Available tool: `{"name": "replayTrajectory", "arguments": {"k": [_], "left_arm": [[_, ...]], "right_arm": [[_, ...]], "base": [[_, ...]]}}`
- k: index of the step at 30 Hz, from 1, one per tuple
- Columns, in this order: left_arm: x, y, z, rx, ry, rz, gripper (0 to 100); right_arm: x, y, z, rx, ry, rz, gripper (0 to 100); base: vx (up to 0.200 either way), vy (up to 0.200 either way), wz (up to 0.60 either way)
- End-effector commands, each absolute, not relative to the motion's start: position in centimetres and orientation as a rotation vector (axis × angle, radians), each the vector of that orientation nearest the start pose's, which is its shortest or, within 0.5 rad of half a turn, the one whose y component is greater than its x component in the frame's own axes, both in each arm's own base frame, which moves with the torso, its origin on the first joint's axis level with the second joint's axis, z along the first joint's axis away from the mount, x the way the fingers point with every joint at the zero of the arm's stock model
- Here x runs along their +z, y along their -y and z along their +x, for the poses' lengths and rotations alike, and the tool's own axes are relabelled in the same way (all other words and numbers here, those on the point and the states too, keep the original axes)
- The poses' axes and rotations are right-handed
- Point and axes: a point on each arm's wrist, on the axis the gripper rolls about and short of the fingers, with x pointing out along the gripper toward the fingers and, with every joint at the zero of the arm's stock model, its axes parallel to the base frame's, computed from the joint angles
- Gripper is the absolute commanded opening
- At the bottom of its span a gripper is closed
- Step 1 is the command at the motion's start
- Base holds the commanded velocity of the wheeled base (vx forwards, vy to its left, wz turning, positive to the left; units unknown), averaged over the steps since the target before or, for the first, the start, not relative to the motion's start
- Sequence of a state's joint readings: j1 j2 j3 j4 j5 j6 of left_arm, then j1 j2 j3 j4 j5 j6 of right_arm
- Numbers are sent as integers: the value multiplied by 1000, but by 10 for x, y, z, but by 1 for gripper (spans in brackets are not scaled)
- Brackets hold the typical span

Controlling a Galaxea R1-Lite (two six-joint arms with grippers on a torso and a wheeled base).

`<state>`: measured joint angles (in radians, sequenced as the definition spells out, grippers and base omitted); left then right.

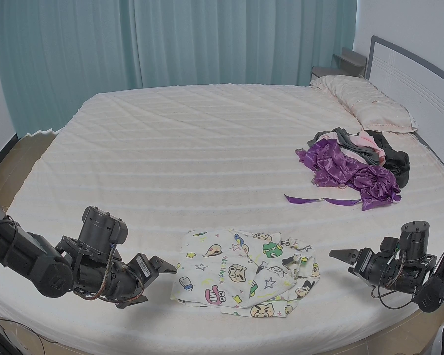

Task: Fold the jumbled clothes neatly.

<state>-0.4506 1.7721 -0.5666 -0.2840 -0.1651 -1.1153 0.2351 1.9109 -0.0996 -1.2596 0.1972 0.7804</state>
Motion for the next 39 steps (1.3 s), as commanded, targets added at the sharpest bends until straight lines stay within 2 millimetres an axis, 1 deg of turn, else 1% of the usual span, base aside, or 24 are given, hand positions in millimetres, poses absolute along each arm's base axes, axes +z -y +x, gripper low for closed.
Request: {"name": "replayTrajectory", "arguments": {"k": [1,3,4,6,9,10,11,12,13,19,22,25,28,29,32,35,39], "left_arm": [[72,112,230,23,-1134,-870,100],[71,112,230,24,-1137,-866,100],[69,112,232,29,-1140,-864,100],[67,113,232,24,-1137,-866,100],[67,113,234,10,-1118,-873,100],[66,115,235,3,-1109,-873,100],[66,115,235,3,-1109,-873,100],[65,115,234,3,-1111,-872,100],[65,115,234,5,-1113,-871,100],[62,116,234,8,-1123,-865,100],[62,116,234,8,-1123,-865,100],[62,116,234,9,-1122,-864,100],[62,116,234,10,-1124,-864,100],[62,116,234,10,-1124,-864,100],[62,115,234,9,-1122,-864,100],[62,115,233,10,-1124,-864,100],[62,115,233,10,-1121,-864,100]], "right_arm": [[54,-70,214,251,-650,791,100],[55,-73,215,257,-651,805,100],[55,-80,218,271,-660,833,100],[58,-85,220,279,-657,878,100],[59,-90,222,283,-665,914,100],[54,-96,224,286,-696,924,100],[53,-96,224,284,-699,925,100],[47,-98,227,277,-717,921,100],[45,-99,227,276,-721,920,100],[27,-108,242,262,-763,907,100],[22,-113,243,265,-781,899,100],[17,-120,253,273,-786,893,100],[13,-124,256,277,-789,887,100],[11,-129,261,287,-787,885,100],[8,-135,268,304,-778,877,100],[7,-138,279,309,-747,874,100],[11,-129,292,278,-692,891,100]], "base": [[0,0,0],[0,0,0],[0,0,0],[0,0,0],[0,0,0],[0,0,0],[0,0,0],[0,0,0],[0,0,0],[0,0,0],[0,0,0],[0,0,0],[0,0,0],[0,0,0],[0,0,0],[0,0,0],[0,0,0]]}}
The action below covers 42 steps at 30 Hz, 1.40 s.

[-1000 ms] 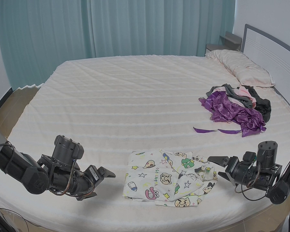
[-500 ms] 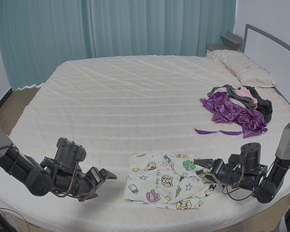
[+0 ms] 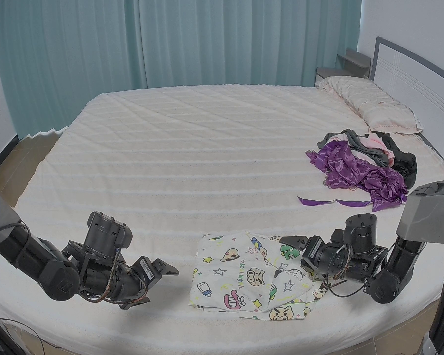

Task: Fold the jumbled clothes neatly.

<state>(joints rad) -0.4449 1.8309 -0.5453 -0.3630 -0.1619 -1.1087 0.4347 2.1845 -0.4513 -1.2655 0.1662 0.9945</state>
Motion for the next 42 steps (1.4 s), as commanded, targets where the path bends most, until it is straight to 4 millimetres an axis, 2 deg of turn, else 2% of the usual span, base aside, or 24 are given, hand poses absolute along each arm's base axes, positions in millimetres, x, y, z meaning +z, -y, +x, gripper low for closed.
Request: {"name": "replayTrajectory", "arguments": {"k": [1,6,10,17,21,25,31,34,39,42], "left_arm": [[62,115,233,11,-1123,-863,100],[62,115,233,12,-1122,-863,100],[62,116,233,10,-1121,-862,100],[61,115,232,13,-1125,-861,100],[61,115,232,13,-1125,-861,100],[61,115,232,12,-1126,-861,100],[62,115,232,12,-1124,-861,100],[62,115,232,12,-1123,-860,100],[63,115,231,11,-1120,-860,100],[62,115,232,12,-1123,-860,100]], "right_arm": [[12,-126,294,273,-679,898,100],[13,-106,309,219,-629,924,100],[6,-101,314,194,-630,931,100],[12,-86,329,165,-563,954,100],[23,-78,325,156,-544,959,100],[19,-79,310,144,-589,946,100],[43,-87,286,206,-578,938,100],[56,-107,276,291,-578,924,100],[57,-126,274,340,-615,905,100],[50,-138,276,349,-656,888,100]], "base": [[0,0,0],[0,0,0],[0,0,0],[0,0,0],[0,0,0],[0,0,0],[0,0,0],[0,0,0],[0,0,0],[0,0,0]]}}
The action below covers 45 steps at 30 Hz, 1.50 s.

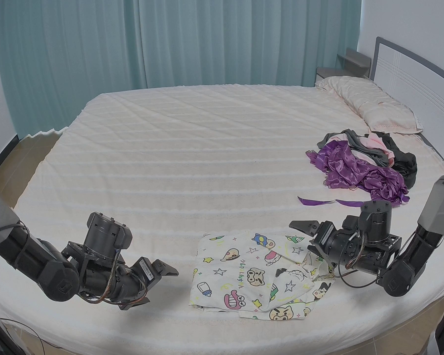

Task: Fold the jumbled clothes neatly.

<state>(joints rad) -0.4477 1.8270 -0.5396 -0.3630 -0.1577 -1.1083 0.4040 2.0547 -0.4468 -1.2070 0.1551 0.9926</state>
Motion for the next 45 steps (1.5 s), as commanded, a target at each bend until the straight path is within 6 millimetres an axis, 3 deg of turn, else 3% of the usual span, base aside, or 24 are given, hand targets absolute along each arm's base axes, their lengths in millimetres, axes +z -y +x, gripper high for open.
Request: {"name": "replayTrajectory", "arguments": {"k": [1,9,16,22,25,30,38,45], "left_arm": [[62,115,232,12,-1123,-860,100],[61,116,232,14,-1128,-858,100],[61,119,229,3,-1132,-846,100],[60,122,228,-5,-1138,-840,100],[60,122,228,-5,-1139,-839,100],[59,122,226,-5,-1144,-835,100],[59,125,225,-14,-1148,-828,100],[59,124,223,-14,-1150,-826,100]], "right_arm": [[49,-140,275,351,-659,885,100],[63,-149,272,382,-641,847,100],[55,-189,268,442,-727,775,100],[57,-206,269,459,-755,723,100],[45,-214,265,442,-822,675,100],[37,-211,257,361,-887,585,100],[60,-195,238,294,-980,524,100],[61,-182,202,258,-1070,438,100]], "base": [[0,0,0],[0,0,0],[0,0,0],[0,0,0],[0,0,0],[0,0,0],[0,0,0],[0,0,0]]}}
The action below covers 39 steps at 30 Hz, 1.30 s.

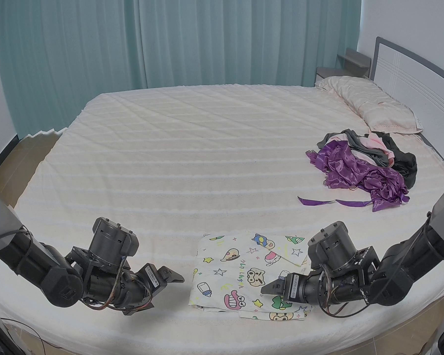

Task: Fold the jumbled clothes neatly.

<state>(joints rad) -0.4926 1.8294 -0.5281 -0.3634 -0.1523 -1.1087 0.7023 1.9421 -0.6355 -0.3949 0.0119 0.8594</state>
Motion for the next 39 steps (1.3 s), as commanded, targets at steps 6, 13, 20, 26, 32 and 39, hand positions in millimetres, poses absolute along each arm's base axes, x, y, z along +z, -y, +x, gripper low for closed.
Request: {"name": "replayTrajectory", "arguments": {"k": [6,13,20,26,32,39], "left_arm": [[60,124,223,-17,-1147,-828,100],[60,124,223,-15,-1147,-827,100],[61,124,223,-17,-1144,-828,100],[61,124,223,-17,-1144,-828,100],[60,124,223,-15,-1147,-827,100],[61,124,223,-17,-1144,-828,100]], "right_arm": [[64,-177,188,249,-1053,415,100],[101,-174,184,325,-941,486,100],[74,-193,205,290,-1001,464,100],[28,-212,228,271,-1006,451,100],[17,-208,230,250,-1017,445,100],[18,-193,215,229,-1045,428,100]], "base": [[0,0,0],[0,0,0],[0,0,0],[0,0,0],[0,0,0],[0,0,0]]}}
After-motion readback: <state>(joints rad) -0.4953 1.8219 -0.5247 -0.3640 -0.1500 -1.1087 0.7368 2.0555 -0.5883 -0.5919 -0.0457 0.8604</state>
